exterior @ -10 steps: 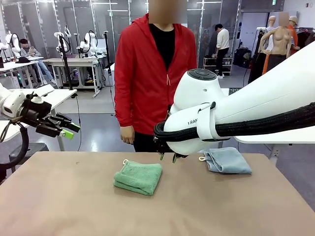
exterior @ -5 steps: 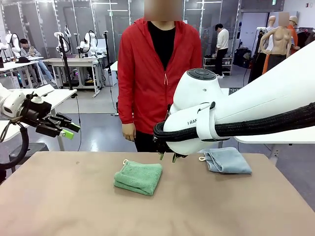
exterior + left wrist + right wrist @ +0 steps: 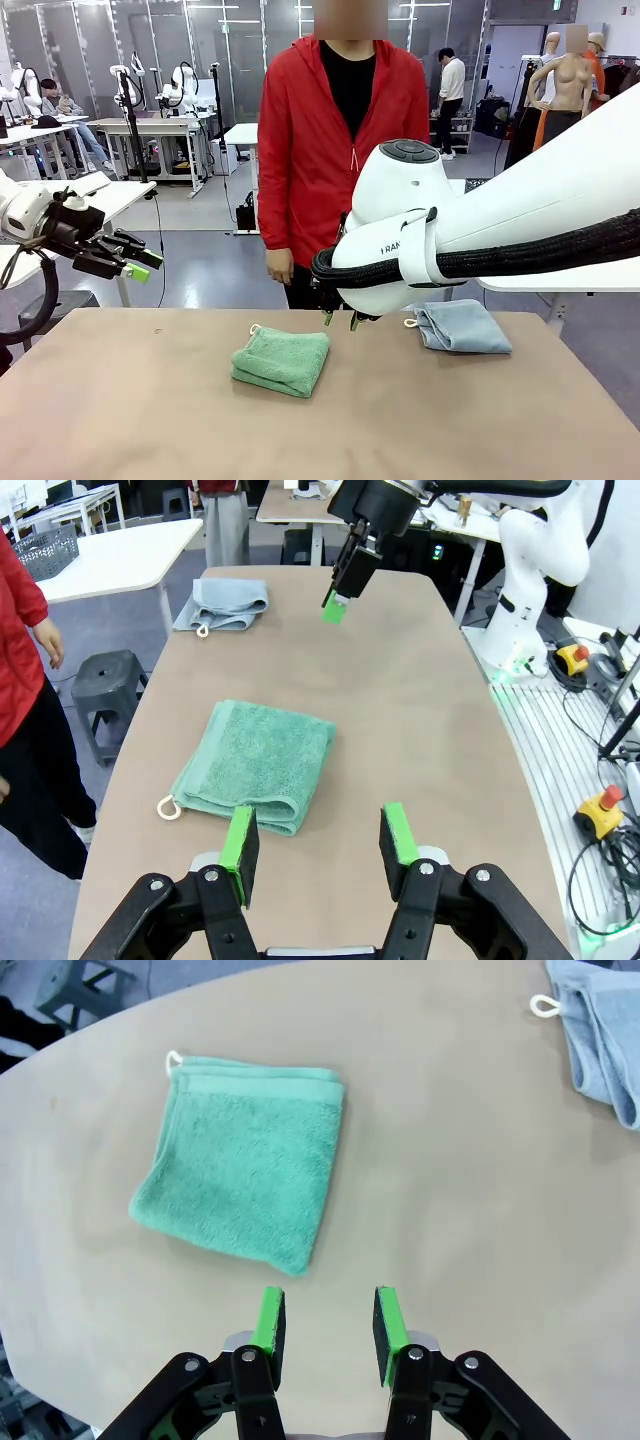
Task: Fold the towels and place them in the basket.
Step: Stack the folded Towel with hook on the right side of the table.
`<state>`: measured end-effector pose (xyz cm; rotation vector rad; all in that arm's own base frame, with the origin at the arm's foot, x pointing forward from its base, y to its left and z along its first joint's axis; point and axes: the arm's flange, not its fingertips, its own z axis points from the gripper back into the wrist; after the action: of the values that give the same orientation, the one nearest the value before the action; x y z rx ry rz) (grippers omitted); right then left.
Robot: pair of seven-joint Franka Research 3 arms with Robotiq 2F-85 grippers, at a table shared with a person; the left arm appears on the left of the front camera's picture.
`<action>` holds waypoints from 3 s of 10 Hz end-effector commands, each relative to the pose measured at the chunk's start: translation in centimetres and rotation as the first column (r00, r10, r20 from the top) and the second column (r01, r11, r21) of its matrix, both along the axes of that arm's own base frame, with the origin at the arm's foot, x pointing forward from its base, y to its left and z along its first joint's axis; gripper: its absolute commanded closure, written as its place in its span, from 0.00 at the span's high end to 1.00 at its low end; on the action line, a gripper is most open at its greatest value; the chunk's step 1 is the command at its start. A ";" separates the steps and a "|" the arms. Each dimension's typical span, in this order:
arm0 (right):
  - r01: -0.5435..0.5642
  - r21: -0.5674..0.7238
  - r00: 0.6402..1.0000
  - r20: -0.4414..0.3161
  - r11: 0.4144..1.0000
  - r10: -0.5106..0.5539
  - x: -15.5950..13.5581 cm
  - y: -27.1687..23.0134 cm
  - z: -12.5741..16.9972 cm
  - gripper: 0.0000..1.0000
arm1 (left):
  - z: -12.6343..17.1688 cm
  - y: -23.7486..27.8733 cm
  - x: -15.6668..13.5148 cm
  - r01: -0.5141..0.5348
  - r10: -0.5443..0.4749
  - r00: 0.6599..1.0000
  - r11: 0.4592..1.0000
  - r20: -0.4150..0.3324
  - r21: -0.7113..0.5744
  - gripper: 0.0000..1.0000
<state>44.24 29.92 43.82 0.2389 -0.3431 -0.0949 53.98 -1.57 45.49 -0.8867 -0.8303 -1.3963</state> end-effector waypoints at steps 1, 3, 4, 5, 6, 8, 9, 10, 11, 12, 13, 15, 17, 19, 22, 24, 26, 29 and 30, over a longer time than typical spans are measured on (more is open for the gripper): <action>-0.005 0.100 0.997 -0.080 0.995 0.014 0.8 0.6 -2.1 0.47 | 0.3 0.0 0.1 0.004 -0.004 1.000 1.000 -0.014 -0.003 0.63; 0.032 0.171 0.986 -0.165 0.985 -0.004 2.3 1.1 -5.1 0.47 | 0.3 0.0 0.1 0.004 -0.004 1.000 1.000 -0.014 -0.003 0.63; 0.055 0.184 0.987 -0.157 0.981 -0.026 3.0 1.4 -6.5 0.47 | 0.3 0.0 0.1 0.004 -0.004 1.000 1.000 -0.014 -0.003 0.63; 0.086 0.222 0.987 -0.154 0.971 -0.052 3.6 1.6 -7.7 0.47 | 0.3 0.0 0.1 0.004 -0.004 1.000 1.000 -0.014 -0.003 0.63; 0.111 0.237 0.986 -0.145 0.965 -0.077 4.1 1.7 -8.8 0.47 | 0.3 0.0 0.1 0.004 -0.004 1.000 1.000 -0.014 -0.003 0.63; 0.125 0.259 0.984 -0.156 0.958 -0.086 5.1 1.7 -10.1 0.47 | 0.3 0.0 0.1 0.004 -0.004 1.000 1.000 -0.014 -0.003 0.63; 0.143 0.252 0.983 -0.146 0.957 -0.109 5.8 1.8 -10.7 0.47 | 0.3 0.0 0.1 0.004 -0.004 1.000 1.000 -0.014 -0.003 0.63; 0.142 0.242 0.985 -0.127 0.960 -0.114 6.4 1.8 -11.3 0.47 | 0.3 0.0 0.1 0.004 -0.004 1.000 1.000 -0.014 -0.003 0.63; 0.149 0.239 0.984 -0.131 0.960 -0.120 6.6 1.7 -11.6 0.47 | 0.3 0.0 0.1 0.004 -0.004 1.000 1.000 -0.014 -0.003 0.63; 0.155 0.231 0.984 -0.125 0.961 -0.129 6.7 1.6 -11.7 0.47 | 0.3 0.0 0.1 0.004 -0.004 1.000 1.000 -0.014 -0.003 0.63; 0.155 0.225 0.984 -0.124 0.962 -0.129 6.8 1.6 -11.9 0.47 | 0.3 0.0 0.1 0.004 -0.004 1.000 1.000 -0.014 -0.003 0.63; 0.143 0.215 0.986 -0.111 0.966 -0.121 7.3 1.6 -12.5 0.47 | 0.3 0.0 0.1 0.004 -0.004 1.000 1.000 -0.014 -0.003 0.63; 0.131 0.211 0.988 -0.109 0.969 -0.110 7.5 1.7 -13.1 0.47 | 0.3 0.0 0.1 0.004 -0.004 1.000 1.000 -0.014 -0.003 0.63; 0.105 0.214 0.993 -0.076 0.971 -0.090 8.0 1.8 -13.9 0.47 | 0.3 0.0 0.1 0.004 -0.004 1.000 1.000 -0.014 -0.003 0.63; 0.102 0.205 0.994 -0.055 0.973 -0.093 8.2 1.9 -14.7 0.47 | 0.3 0.0 0.1 0.004 -0.004 1.000 1.000 -0.014 -0.003 0.63; 0.106 0.200 0.993 -0.062 0.974 -0.095 8.3 1.8 -15.0 0.47 | 0.3 0.0 0.1 0.004 -0.004 1.000 1.000 -0.014 -0.003 0.63; 0.098 0.196 0.995 -0.053 0.976 -0.089 8.3 1.9 -15.2 0.47 | 0.3 0.0 0.1 0.004 -0.004 1.000 1.000 -0.014 -0.003 0.63; 0.079 0.213 0.996 -0.053 0.974 -0.069 8.2 1.8 -15.5 0.27 | 0.3 0.0 0.1 0.004 -0.004 1.000 1.000 -0.014 -0.003 0.63; 0.077 0.213 0.996 -0.052 0.974 -0.068 8.2 1.7 -15.6 0.08 | 0.3 0.0 0.1 0.004 -0.004 1.000 1.000 -0.014 -0.003 0.63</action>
<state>52.03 31.53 28.67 0.4270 -0.2766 -0.2314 53.98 -1.59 45.50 -0.8868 -0.8303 -1.3965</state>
